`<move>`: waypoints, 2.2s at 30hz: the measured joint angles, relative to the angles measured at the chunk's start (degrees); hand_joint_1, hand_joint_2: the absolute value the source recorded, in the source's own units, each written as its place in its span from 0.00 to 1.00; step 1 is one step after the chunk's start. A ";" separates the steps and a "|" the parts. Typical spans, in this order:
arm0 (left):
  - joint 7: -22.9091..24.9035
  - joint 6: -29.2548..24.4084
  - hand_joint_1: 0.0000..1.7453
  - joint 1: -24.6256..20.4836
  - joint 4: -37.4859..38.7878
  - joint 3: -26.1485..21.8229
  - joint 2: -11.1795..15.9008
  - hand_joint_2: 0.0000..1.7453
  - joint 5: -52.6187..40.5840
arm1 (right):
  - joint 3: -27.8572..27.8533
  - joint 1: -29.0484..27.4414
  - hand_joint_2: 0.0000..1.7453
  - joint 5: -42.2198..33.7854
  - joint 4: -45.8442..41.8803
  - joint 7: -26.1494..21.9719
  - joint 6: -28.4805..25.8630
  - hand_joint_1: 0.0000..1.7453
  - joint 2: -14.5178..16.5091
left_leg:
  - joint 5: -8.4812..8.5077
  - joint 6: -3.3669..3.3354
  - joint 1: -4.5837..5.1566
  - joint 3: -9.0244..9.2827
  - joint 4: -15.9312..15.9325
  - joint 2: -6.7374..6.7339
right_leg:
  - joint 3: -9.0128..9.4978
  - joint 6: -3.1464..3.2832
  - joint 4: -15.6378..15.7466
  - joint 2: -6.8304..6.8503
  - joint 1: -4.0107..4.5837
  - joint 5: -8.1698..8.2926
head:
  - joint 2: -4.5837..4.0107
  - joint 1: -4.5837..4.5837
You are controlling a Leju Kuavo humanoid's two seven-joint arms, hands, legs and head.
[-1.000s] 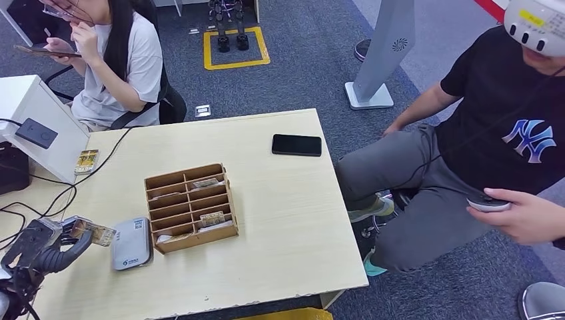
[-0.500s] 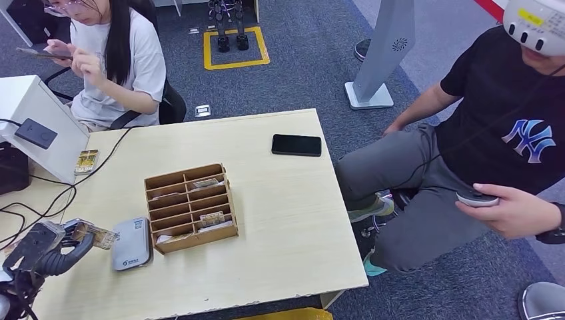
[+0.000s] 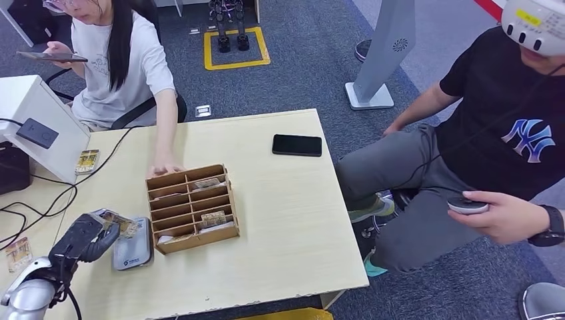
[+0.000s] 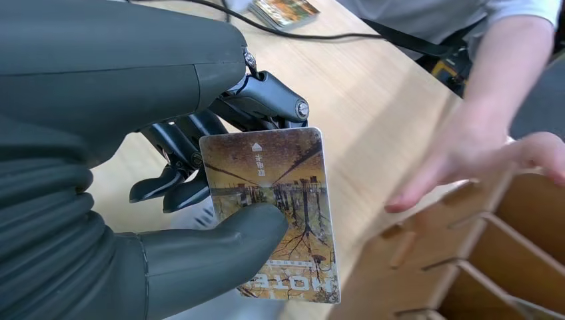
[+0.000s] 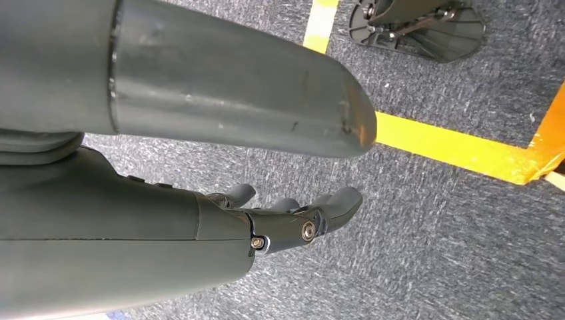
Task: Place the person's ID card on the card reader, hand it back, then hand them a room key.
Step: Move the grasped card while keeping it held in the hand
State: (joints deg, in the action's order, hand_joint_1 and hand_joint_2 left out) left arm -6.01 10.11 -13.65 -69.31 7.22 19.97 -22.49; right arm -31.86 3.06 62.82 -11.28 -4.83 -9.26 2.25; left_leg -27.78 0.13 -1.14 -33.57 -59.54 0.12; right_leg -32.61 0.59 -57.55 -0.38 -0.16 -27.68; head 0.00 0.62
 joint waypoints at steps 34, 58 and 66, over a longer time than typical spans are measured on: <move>0.53 -7.72 1.00 -5.60 10.08 -0.21 -4.29 1.00 -7.73 | -1.68 -0.14 0.00 2.45 0.00 0.01 0.60 0.00 0.31 | 0.00 0.00 -0.02 0.01 0.02 -0.04 | -0.02 0.01 -0.03 -0.05 0.01 0.00 | 0.00 -0.01; -0.33 -4.10 1.00 -4.53 5.51 -2.67 -1.42 1.00 -3.94 | -2.87 -0.19 0.00 2.49 0.00 -0.09 0.52 0.00 0.31 | 0.00 0.01 -0.02 0.00 0.02 -0.03 | -0.02 0.01 -0.03 -0.03 0.01 0.00 | 0.00 -0.01; -0.33 -4.10 1.00 -4.53 5.49 -2.68 -1.42 1.00 -3.93 | -2.87 -0.19 0.00 2.49 0.00 -0.09 0.52 0.00 0.31 | 0.00 0.01 -0.01 -0.01 0.02 -0.03 | -0.02 0.01 -0.03 -0.03 0.01 0.00 | 0.00 -0.01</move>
State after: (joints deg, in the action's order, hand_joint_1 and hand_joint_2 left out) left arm -6.34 6.01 -18.18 -63.82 4.55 18.56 -26.42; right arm -34.73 2.87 65.31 -11.28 -4.92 -8.74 2.56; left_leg -27.78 0.14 -1.16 -33.57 -59.52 0.09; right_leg -32.63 0.60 -57.58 -0.41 -0.15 -27.68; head 0.00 0.62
